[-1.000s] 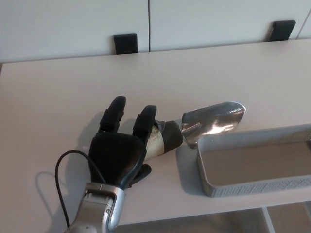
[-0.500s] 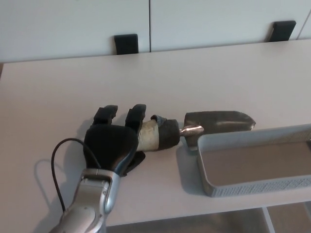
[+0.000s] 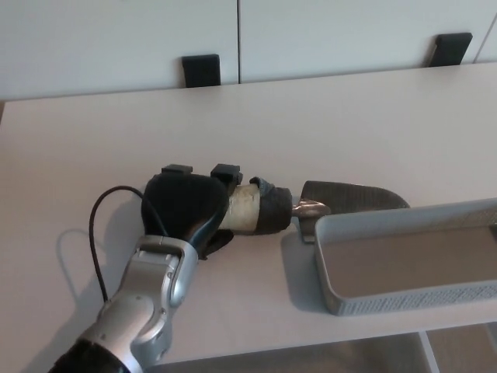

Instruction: The robot walks towards a desk on which a shovel is kept on the left hand side and a container is kept on the right hand side. The robot picks up the shovel using its left hand and places it in the container.

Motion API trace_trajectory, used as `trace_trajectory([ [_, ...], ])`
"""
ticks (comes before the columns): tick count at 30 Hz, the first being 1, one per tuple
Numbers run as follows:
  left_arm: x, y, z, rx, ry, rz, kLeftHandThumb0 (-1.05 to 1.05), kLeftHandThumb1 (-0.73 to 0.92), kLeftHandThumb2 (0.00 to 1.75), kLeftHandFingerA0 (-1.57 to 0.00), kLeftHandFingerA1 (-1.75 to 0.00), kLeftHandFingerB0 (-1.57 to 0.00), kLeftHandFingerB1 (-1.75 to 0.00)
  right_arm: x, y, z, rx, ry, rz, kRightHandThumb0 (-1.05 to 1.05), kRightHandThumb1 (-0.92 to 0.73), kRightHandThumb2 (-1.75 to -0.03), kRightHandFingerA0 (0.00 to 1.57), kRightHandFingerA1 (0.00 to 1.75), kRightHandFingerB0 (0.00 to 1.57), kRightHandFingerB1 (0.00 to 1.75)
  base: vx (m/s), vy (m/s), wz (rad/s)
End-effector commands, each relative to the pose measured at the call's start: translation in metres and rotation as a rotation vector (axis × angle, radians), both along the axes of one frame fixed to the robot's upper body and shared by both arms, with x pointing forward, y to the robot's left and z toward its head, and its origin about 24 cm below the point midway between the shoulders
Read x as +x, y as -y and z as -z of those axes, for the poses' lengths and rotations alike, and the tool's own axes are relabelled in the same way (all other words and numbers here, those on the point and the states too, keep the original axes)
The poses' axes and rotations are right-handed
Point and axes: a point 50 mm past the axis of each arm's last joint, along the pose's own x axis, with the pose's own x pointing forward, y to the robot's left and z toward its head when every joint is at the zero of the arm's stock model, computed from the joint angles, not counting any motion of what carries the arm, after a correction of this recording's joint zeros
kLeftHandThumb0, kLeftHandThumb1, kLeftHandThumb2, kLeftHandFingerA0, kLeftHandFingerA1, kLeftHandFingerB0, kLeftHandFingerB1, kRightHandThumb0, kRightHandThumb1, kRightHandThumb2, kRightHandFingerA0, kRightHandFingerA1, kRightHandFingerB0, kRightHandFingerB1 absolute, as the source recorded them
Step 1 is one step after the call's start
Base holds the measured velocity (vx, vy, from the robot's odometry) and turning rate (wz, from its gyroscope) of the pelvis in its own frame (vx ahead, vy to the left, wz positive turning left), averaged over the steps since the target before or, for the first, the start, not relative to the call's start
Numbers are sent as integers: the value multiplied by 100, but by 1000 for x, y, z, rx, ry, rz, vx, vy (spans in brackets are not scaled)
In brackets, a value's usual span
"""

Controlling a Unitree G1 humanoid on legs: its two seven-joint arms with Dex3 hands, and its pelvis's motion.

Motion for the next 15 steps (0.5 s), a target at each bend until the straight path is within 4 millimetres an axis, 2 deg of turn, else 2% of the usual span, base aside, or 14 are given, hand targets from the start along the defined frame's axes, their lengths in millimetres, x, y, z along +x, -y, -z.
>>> trace_trajectory([
  [1, -20, -11, 38, -251, -352, 39, -33, 84, 68, -66, -149, -72, -71, 3, 13, -5, -39, -48, -79, -19, -61, -106, 25, 62, 3, 52, 0, 0, 0],
  [2, -19, -11, 37, -301, -354, 11, -34, 83, 69, -69, -145, -74, -62, 3, 13, -6, -38, -49, -83, -19, -77, -73, 29, 63, 6, 47, 0, 0, 0],
  [3, -19, -12, 36, -348, -347, 0, -34, 85, 68, -69, -148, -76, -62, 2, 13, -6, -39, -50, -84, -19, -60, -106, 25, 62, 3, 52, 0, 0, 0],
  [4, -19, -13, 36, -465, -344, -27, -30, 84, 65, -63, -155, -69, -81, 0, 14, -5, -28, -57, -76, -19, -58, -103, 25, 62, 0, 51, 0, 0, 0],
  [5, -18, -14, 35, -540, -358, -55, -29, 87, 66, -64, -156, -62, -95, 0, 13, -5, -27, -63, -69, -18, -78, -72, 29, 63, 5, 48, 0, 0, 0],
  [6, -17, -15, 34, -649, -376, -109, -28, 87, 69, -70, -154, -67, -92, 0, 13, -4, -31, -67, -72, -18, -57, -103, 26, 63, 1, 51, 0, 0, 0],
  [7, -16, -16, 33, -712, -384, -136, -28, 88, 70, -76, -154, -67, -94, 0, 13, -4, -32, -68, -72, -18, -58, -102, 26, 62, 0, 50, 0, 0, 0],
  [9, -15, -17, 30, -859, -379, -189, -29, 87, 70, -87, -146, -73, -87, 0, 13, -4, -50, -67, -91, -19, -57, -103, 28, 63, 2, 51, 0, 0, 0],
  [11, -16, -20, 28, -1019, -380, -246, -30, 85, 69, -83, -147, -70, -84, 0, 12, -4, -44, -68, -88, -19, -58, -103, 28, 63, 2, 51, 0, 0, 0],
  [12, -17, -20, 26, -1163, -398, -310, -30, 84, 64, -77, -145, -58, -59, 0, 12, -4, -44, -64, -89, -19, -57, -103, 29, 64, 2, 51, 0, 0, 0],
  [13, -17, -20, 26, -1241, -414, -356, -29, 81, 66, -71, -149, -58, -62, 0, 12, -4, -46, -66, -88, -19, -57, -102, 29, 63, 2, 51, 0, 0, 0],
  [14, -17, -20, 26, -1342, -428, -394, -28, 83, 65, -68, -155, -60, -79, 0, 12, -4, -55, -68, -95, -20, -77, -71, 32, 64, 6, 46, 0, 0, 0],
  [15, -17, -20, 26, -1387, -429, -432, -28, 83, 64, -68, -159, -59, -100, 0, 12, -4, -55, -68, -97, -20, -77, -72, 32, 63, 6, 46, 0, 0, 0],
])
